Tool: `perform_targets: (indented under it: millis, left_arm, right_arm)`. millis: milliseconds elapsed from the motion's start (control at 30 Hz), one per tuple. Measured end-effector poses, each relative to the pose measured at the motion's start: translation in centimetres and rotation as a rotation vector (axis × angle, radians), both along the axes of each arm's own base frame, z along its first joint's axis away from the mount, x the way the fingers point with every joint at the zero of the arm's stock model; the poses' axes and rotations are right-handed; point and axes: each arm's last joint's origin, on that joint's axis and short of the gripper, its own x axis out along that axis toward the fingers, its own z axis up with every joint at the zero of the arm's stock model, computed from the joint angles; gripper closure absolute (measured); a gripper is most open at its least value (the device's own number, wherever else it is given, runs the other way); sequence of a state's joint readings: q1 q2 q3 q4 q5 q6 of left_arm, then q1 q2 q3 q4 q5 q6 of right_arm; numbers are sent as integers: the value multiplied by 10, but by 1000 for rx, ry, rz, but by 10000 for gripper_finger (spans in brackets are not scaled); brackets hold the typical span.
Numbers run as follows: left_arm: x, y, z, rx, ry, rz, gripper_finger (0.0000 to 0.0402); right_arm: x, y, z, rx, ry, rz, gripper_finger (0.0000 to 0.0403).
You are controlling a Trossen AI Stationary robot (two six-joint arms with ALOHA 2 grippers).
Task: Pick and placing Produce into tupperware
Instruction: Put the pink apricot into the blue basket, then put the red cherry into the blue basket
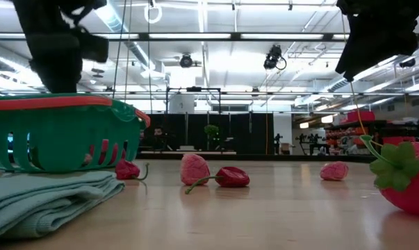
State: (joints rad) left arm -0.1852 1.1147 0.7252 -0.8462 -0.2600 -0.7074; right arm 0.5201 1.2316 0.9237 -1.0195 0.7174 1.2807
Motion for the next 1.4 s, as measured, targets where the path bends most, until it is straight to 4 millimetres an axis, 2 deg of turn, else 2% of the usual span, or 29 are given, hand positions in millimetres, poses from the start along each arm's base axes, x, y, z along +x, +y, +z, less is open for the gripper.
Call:
perform_targets:
  millis: [100, 267, 367, 467, 600, 700, 833, 1200, 1300, 1400]
  left_arm:
    - [1, 0, -11, -5, -33, 6, 300]
    - [4, 0, -6, -7, -57, 1, 225]
    - [11, -2, 10, 1, -106, -39, 193]
    - [23, -4, 36, 9, -214, -85, 180]
    - [40, -8, 77, 47, -435, -195, 190]
    - [51, -16, 86, 68, -513, -330, 205]
    - [68, -32, 65, 52, -510, -406, 217]
    - [108, -60, -34, 73, -179, -508, 201]
    - [113, -62, -51, 74, -128, -515, 189]
    - [115, -63, -58, 32, -110, -529, 177]
  right_arm:
    - [0, 0, 0, -7, 6, 10, 220]
    - [0, 0, 0, -12, 12, 18, 220]
    - [0, 0, 0, -13, 12, 18, 220]
    - [0, 0, 0, -13, 12, 18, 220]
    - [0, 0, 0, -13, 12, 18, 220]
    - [0, 0, 0, -13, 12, 18, 220]
    - [0, 0, 0, -12, 12, 19, 220]
    - [0, 0, 0, -11, 9, 19, 220]
    - [0, 0, 0, -11, 9, 19, 220]
    - [0, 0, 0, -11, 9, 19, 220]
